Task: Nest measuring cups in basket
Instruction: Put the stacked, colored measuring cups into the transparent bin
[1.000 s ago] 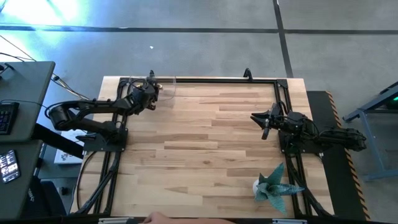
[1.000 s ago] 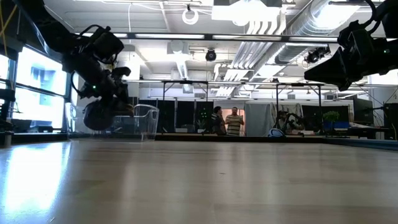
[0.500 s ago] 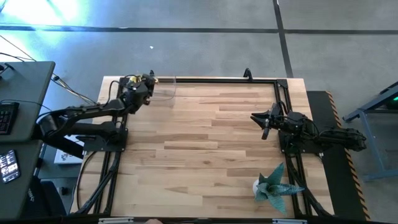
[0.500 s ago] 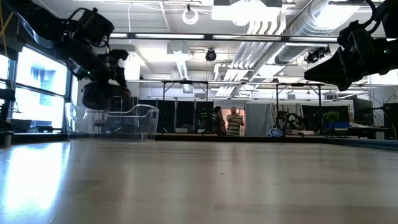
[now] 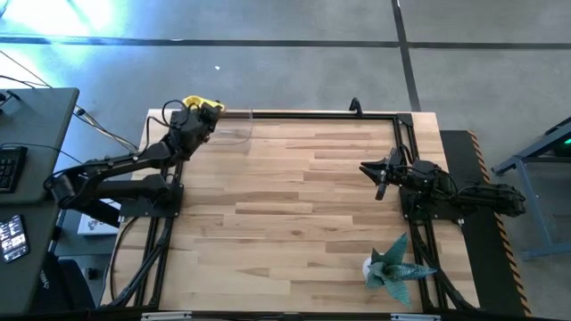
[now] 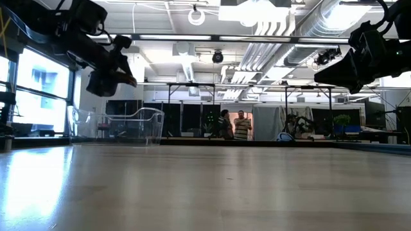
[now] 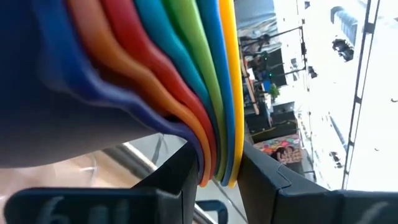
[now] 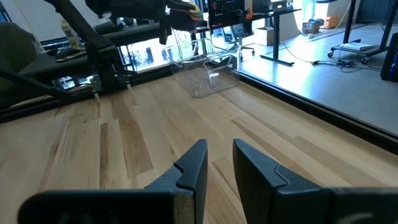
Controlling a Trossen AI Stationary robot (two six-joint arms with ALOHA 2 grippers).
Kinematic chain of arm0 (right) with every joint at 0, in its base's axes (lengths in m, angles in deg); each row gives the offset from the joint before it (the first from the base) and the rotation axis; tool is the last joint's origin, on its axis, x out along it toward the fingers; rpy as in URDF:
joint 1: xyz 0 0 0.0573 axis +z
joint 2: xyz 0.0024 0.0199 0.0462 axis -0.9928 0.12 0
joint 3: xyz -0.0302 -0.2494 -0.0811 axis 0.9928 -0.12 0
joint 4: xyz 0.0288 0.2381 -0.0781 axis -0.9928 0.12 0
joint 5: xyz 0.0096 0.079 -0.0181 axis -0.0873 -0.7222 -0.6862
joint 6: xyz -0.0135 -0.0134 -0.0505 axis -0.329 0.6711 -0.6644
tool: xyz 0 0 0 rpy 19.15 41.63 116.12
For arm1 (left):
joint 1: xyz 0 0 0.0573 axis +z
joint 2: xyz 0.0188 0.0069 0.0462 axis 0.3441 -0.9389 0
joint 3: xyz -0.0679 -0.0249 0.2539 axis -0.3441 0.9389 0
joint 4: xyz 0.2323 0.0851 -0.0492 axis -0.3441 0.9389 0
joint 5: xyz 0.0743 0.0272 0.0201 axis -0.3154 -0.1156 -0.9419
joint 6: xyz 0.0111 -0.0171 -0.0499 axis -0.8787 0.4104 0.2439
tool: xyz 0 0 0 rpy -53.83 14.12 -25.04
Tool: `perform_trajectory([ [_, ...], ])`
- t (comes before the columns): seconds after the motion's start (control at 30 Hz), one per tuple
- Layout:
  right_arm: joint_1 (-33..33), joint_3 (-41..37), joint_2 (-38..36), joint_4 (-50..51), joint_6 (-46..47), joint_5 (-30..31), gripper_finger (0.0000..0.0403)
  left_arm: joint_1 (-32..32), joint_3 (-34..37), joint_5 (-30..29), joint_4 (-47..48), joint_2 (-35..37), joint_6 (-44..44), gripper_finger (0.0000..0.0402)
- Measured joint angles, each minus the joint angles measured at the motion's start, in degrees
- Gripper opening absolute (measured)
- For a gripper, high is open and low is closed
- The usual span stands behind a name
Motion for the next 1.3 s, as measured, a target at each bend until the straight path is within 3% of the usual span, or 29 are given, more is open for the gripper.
perform_trajectory([
  [0.2, 0.0, 0.0, 0.0, 0.0, 0.1, 0.0, 0.0069, 2.0, 0.0, 0.0, -5.5, -3.7, -2.5, 0.0087],
  [0.67, 0.0, 0.0, 0.0, 0.0, 0.0, 0.0, 0.0069, 2.2, 0.0, -0.2, -22.9, -22.7, 1.7, 0.0087],
  [1.07, 0.0, 0.0, 0.0, 0.0, 0.1, 0.0, 0.0069, 1.4, 0.0, 2.2, -21.8, -26.1, 6.8, 0.0087],
  [1.3, 0.0, 0.0, 0.0, 0.0, 0.1, 0.0, 0.0069, -0.2, 0.0, 0.0, -20.3, -26.7, 13.8, 0.0087],
])
